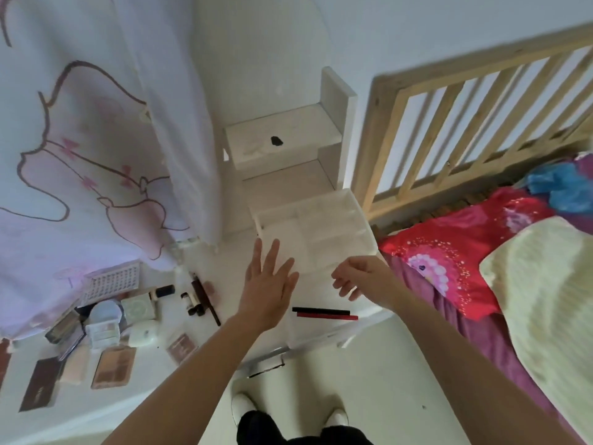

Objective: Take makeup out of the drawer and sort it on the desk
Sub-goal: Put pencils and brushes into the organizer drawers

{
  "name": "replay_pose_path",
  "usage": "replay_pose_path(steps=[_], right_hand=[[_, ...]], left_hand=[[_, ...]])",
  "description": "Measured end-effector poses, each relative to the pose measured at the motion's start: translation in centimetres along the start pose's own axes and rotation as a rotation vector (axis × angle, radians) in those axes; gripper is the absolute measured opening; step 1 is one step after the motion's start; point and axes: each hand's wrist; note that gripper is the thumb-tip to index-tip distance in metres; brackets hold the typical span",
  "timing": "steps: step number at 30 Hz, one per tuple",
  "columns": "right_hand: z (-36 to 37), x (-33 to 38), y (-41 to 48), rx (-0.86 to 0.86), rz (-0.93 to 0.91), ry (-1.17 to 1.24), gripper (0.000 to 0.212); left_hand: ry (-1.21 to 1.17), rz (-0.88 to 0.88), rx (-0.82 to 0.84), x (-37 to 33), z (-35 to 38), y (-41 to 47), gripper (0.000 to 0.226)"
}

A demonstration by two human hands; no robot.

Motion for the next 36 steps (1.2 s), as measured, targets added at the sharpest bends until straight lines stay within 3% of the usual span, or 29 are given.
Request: replay_pose_path(steps=[5, 11, 16, 20, 25, 29, 32, 36], right_hand=[[0.0, -3.6, 0.0, 0.096, -0.023, -0.673, 0.023], [2.3, -4.0, 1.6, 0.215, -0.085, -0.963, 0.058], [3.7, -4.3, 2.7, 0.163, -0.149, -1.153, 0.054], [3.7, -4.5, 3.4, 0.041, -0.187, -1.22, 0.038], [3.3, -5.4, 3.5, -0.024, -0.091, -1.282, 0.016], [2.6, -5.1, 2.4, -0.041, -0.141, -1.28, 0.022], [1.4, -5.0, 1.2, -0.139, -0.216, -1.213, 0.02], [-0.2, -4.3, 0.4, -0.321, -0.265, -0.931, 0.026]], left_hand=[[0.076, 0.007, 0.004, -0.2, 0.6, 0.0, 0.059], [0.134, -0.012, 0.072, -0.6, -0.1, 0.0, 0.068], [0.165, 0.006, 0.095, -0.7, -0.5, 0.1, 0.067], [0.174, 0.02, 0.108, -0.5, -0.6, 0.1, 0.062], [0.149, 0.021, 0.128, -0.3, -0.8, 0.1, 0.06], [0.114, 0.043, 0.123, 0.1, -0.7, 0.2, 0.064], [-0.101, 0.04, 0.011, 0.8, -0.7, 0.1, 0.057], [-0.381, -0.011, -0.197, 0.9, -2.6, 0.1, 0.034]])
Point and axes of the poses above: each hand's wrist, its own y-axis towards the middle knuckle, its own z-axis out of the palm, x = y × z
